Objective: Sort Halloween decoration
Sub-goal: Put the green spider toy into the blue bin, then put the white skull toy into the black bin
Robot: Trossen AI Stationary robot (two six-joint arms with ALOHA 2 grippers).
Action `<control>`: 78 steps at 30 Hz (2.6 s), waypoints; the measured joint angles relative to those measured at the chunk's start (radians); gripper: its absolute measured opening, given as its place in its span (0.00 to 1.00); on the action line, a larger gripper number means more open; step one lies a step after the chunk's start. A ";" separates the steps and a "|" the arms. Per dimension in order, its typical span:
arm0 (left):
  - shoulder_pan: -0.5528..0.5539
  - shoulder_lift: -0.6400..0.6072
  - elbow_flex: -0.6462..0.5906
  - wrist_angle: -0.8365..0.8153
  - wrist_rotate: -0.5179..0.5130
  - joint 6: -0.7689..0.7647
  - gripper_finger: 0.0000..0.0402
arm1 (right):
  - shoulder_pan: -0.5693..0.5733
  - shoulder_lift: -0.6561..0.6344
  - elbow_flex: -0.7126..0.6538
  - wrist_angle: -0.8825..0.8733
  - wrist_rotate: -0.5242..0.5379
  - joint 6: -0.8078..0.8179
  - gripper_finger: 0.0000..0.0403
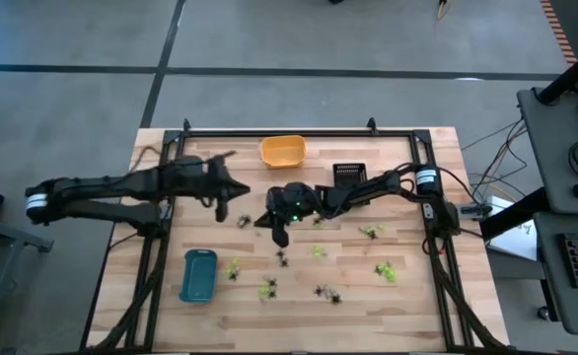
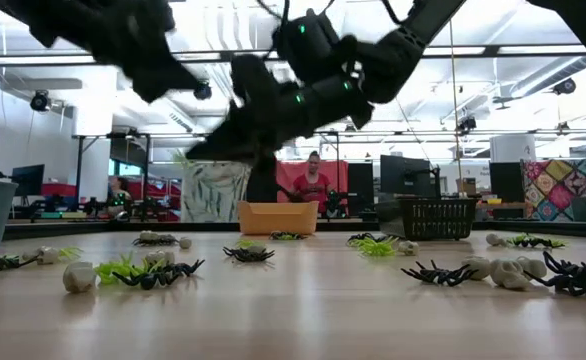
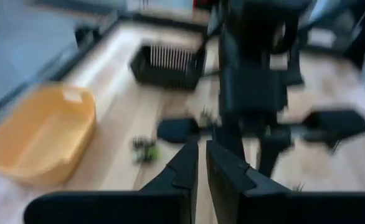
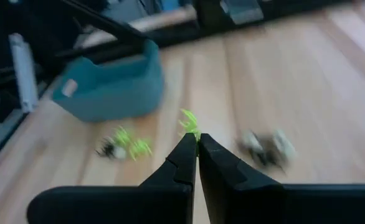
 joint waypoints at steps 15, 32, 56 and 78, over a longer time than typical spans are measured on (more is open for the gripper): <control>-0.002 -0.313 0.004 0.006 -0.001 -0.196 0.04 | 0.077 0.009 0.104 0.075 0.055 -0.168 0.02; -0.005 -0.340 0.002 0.035 0.001 -0.210 0.04 | 0.099 0.311 0.411 0.111 -0.004 -0.186 0.02; -0.005 -0.337 0.002 0.036 0.002 -0.177 0.04 | 0.115 0.507 0.718 -0.058 -0.052 -0.237 0.04; -0.005 -0.295 0.002 0.020 0.002 -0.182 0.04 | 0.095 0.381 0.718 -0.401 -0.049 -0.337 0.23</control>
